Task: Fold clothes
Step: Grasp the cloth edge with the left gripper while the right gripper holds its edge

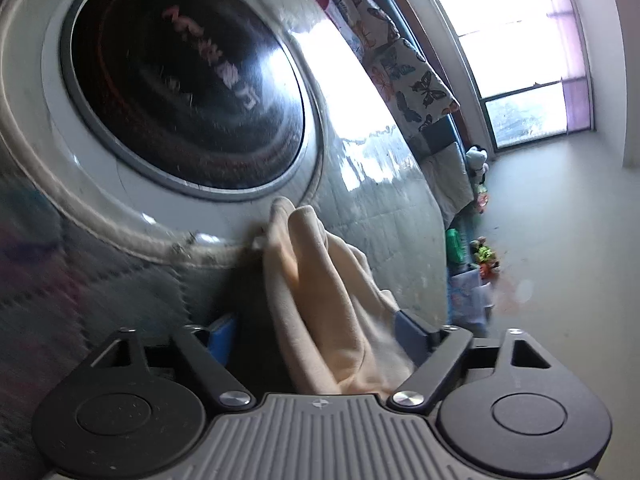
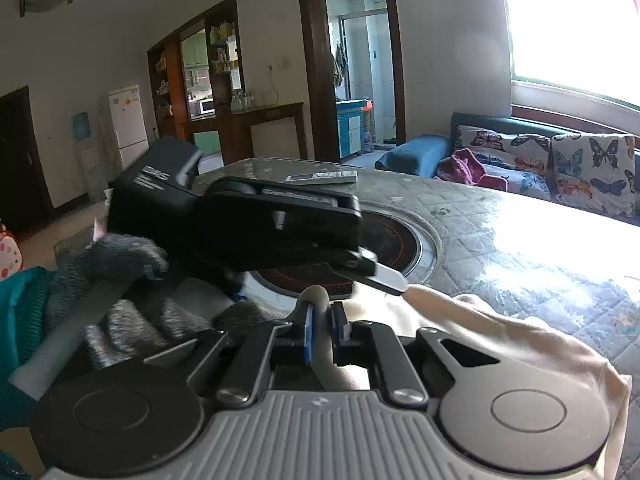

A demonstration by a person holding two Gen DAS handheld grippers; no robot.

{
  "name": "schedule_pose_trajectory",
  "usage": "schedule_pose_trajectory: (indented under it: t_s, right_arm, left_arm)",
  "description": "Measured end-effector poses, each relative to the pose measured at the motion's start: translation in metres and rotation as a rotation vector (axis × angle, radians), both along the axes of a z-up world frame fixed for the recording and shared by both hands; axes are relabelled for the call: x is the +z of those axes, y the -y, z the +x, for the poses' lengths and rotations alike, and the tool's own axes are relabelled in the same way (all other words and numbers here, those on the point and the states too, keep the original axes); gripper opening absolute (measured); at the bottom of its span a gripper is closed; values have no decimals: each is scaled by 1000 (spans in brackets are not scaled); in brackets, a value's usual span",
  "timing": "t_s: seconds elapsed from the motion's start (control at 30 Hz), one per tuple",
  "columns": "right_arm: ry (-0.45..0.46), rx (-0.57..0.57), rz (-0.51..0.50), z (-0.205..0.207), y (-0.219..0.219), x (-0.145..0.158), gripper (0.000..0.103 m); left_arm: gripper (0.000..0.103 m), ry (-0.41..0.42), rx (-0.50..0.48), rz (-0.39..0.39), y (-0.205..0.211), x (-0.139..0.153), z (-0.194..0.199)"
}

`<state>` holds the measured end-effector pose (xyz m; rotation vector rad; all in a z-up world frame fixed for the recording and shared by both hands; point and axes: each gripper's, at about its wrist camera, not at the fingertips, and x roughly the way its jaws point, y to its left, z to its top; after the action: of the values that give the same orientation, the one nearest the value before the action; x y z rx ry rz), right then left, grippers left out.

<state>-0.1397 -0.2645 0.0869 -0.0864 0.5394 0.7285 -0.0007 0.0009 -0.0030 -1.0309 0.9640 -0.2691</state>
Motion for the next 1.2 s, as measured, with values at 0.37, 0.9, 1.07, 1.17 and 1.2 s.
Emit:
schedule_pose_trajectory:
  t_s: [0.37,0.9,1.07,1.17,1.2]
  right_arm:
    - [-20,-14,16,-6,16,-7,11]
    - [-98,-540,-17,44,164,-46,36]
    - [-149,-567,52,60,182,-59,38]
    - [-170,-559,81,66,184,-67,38]
    - [-168,-557,86,64,185,-69,38]
  left_arm:
    - [17,-52,-4,-70,-10,-25,2]
    - [18,-6,-42,47,7,-12,4]
    - [18,1,-44,70,11,-9,4]
    - [18,5,-47,85,14,-6,4]
    - [18,7,-48,90,16,-6,3]
